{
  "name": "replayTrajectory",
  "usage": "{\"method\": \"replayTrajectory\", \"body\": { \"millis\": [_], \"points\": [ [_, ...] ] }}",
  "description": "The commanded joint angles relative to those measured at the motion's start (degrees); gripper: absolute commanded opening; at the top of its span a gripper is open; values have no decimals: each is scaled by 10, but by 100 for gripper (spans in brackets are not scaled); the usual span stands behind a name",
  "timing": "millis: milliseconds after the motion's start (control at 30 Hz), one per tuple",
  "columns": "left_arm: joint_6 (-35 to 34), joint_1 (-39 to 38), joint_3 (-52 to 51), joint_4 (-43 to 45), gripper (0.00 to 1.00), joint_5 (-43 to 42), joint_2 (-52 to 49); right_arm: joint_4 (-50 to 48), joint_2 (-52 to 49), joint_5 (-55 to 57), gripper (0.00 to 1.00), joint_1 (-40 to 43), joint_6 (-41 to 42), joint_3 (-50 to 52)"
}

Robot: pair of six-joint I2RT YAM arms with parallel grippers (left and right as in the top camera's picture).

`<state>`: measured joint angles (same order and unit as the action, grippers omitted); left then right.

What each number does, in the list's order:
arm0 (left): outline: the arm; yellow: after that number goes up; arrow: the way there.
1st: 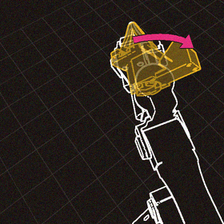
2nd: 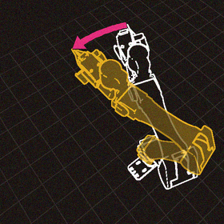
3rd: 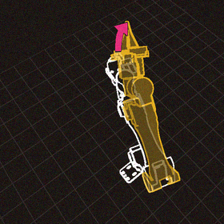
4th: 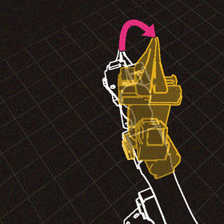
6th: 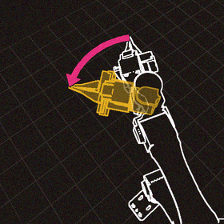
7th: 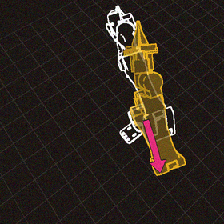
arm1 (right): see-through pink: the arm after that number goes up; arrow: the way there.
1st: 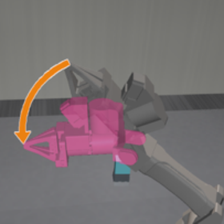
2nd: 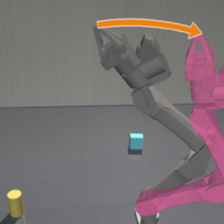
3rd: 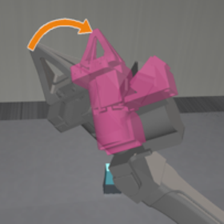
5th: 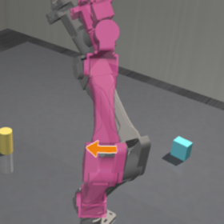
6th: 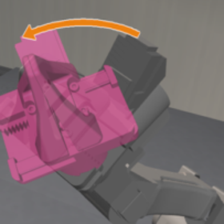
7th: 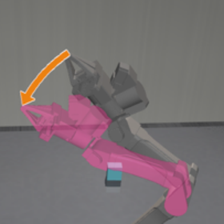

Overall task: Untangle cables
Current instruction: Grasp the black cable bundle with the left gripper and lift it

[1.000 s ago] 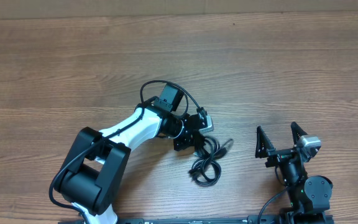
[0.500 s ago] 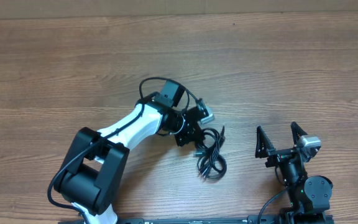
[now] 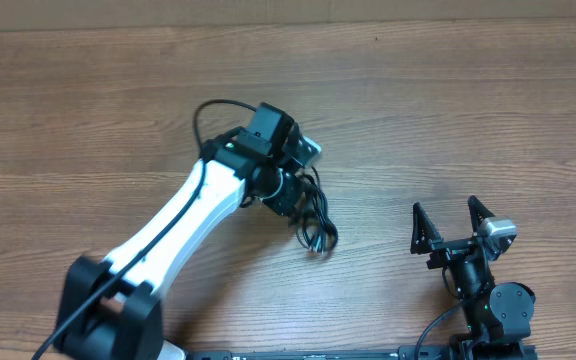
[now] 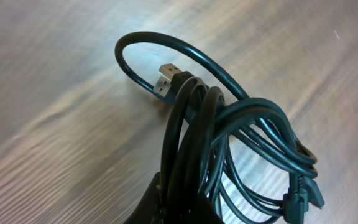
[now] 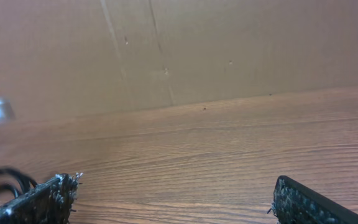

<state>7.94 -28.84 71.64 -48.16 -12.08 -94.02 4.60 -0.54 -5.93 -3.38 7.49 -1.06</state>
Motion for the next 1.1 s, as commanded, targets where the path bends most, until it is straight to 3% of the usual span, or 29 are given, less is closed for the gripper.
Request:
{"method": "replayTrajectory", "body": {
  "millis": [0, 633, 767, 1067],
  "points": [
    [-93, 3, 18, -2, 4, 90, 52, -2, 4, 5, 100, 2, 2, 6],
    [-145, 3, 18, -22, 4, 90, 64, -2, 4, 5, 100, 2, 2, 6],
    [-160, 3, 18, -21, 4, 47, 64, -4, 4, -4, 100, 2, 3, 6],
    [-179, 3, 18, -9, 4, 51, 75, 19, 4, -94, 100, 2, 117, -17]
  ]
}}
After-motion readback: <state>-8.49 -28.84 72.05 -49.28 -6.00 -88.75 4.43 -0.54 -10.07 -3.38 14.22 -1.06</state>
